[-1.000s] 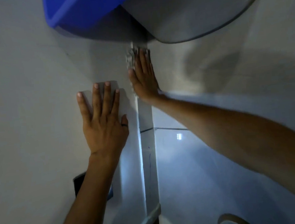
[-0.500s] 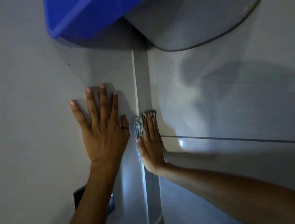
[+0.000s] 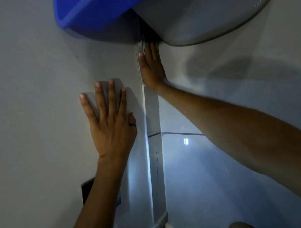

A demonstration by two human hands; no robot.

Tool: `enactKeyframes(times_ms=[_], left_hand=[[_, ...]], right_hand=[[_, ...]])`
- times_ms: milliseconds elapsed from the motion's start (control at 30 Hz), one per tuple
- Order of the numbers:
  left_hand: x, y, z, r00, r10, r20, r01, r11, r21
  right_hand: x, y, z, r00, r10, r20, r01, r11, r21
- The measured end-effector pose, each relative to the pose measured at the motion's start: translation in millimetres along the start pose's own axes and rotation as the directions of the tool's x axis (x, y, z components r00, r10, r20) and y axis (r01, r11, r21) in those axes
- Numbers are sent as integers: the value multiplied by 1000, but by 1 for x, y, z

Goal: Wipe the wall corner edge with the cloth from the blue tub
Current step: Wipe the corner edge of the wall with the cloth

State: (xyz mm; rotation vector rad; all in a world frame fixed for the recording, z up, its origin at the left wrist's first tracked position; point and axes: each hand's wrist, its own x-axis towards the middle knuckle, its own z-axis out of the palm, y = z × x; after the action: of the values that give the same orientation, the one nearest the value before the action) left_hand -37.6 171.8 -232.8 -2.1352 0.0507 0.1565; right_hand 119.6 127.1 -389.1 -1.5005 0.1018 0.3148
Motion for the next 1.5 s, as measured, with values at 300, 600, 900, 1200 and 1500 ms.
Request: enactKeyframes(times_ms=[300,600,900,1200,1500], left_hand=[[-5,-2,-2,990,87,108,-84,996,-29],[-24,-13,4,972,226,66,-233,966,114],[-92,-33,-22,995,65,71,-58,994,-96],[-230,-18,-2,985,-159,-61,156,987,-39],[-247,-20,11,975,-152,-161,157,987,20]], right_hand=[[-231,65,39,996,-31,82,31,999,9],[-129,37,34,998,-33,-57,32,999,-10],[-278,71,49,999,30,37,-30,1000,-9],[-405,122,53,968,45,248,-38,999,-34],[-322,104,49,979,-69,192,82,995,-62]])
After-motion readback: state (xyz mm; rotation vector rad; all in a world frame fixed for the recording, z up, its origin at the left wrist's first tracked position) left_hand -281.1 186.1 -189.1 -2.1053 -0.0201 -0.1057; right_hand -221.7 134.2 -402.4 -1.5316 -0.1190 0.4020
